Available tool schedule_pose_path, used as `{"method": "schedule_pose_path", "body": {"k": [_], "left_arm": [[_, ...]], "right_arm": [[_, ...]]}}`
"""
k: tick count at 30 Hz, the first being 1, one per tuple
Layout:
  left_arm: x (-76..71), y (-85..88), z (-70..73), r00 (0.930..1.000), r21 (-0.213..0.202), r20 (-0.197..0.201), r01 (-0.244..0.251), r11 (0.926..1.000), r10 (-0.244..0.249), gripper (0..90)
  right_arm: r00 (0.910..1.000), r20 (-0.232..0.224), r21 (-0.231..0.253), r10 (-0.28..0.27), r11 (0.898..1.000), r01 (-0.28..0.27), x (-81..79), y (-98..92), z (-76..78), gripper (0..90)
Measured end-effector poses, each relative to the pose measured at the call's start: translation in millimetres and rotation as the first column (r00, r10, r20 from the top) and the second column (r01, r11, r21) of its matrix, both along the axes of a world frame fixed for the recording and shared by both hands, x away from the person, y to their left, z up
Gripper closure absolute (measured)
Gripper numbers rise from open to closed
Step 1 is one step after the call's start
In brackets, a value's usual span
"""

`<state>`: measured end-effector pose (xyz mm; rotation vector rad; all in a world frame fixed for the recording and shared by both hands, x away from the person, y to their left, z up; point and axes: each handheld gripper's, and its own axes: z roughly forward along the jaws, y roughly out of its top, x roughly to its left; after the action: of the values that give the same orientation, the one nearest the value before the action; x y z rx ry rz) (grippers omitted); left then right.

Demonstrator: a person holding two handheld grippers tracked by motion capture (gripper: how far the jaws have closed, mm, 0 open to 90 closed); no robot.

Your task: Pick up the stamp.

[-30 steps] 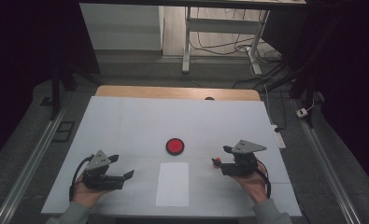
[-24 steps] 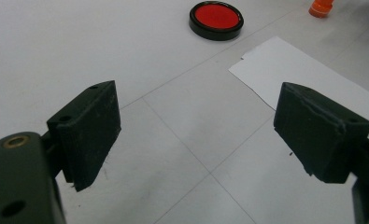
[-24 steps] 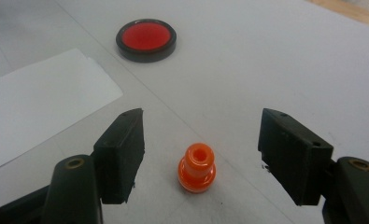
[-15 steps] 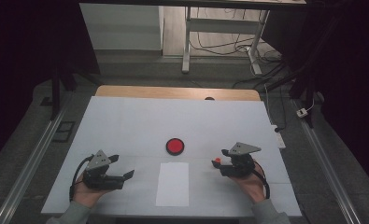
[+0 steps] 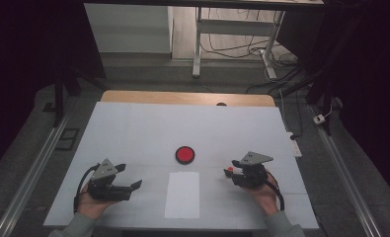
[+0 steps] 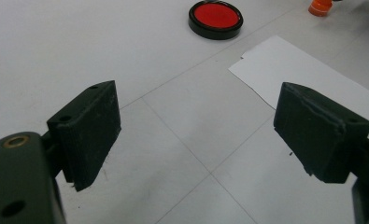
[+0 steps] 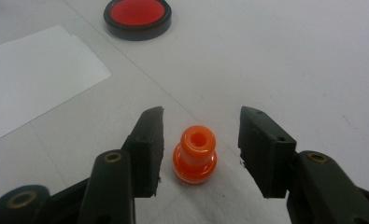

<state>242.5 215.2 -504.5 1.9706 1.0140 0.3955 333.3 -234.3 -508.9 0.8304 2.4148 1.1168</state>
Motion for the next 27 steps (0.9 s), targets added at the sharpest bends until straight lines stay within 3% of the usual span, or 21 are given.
{"method": "schedule_pose_path", "body": {"k": [16, 27], "left_arm": [[0.2, 0.0, -0.5, 1.0000, 0.005, -0.002, 0.004, 1.0000, -0.004, 15.2], [0.0, 0.0, -0.5, 1.0000, 0.008, -0.001, 0.003, 1.0000, -0.003, 15.3]], "right_arm": [[0.9997, -0.008, -0.029, 0.021, 0.999, -0.022, 0.1, 2.7, -3.4, 70.5], [0.9998, 0.005, -0.027, 0.020, 0.999, -0.020, -1.3, 2.7, -1.5, 71.9]]}}
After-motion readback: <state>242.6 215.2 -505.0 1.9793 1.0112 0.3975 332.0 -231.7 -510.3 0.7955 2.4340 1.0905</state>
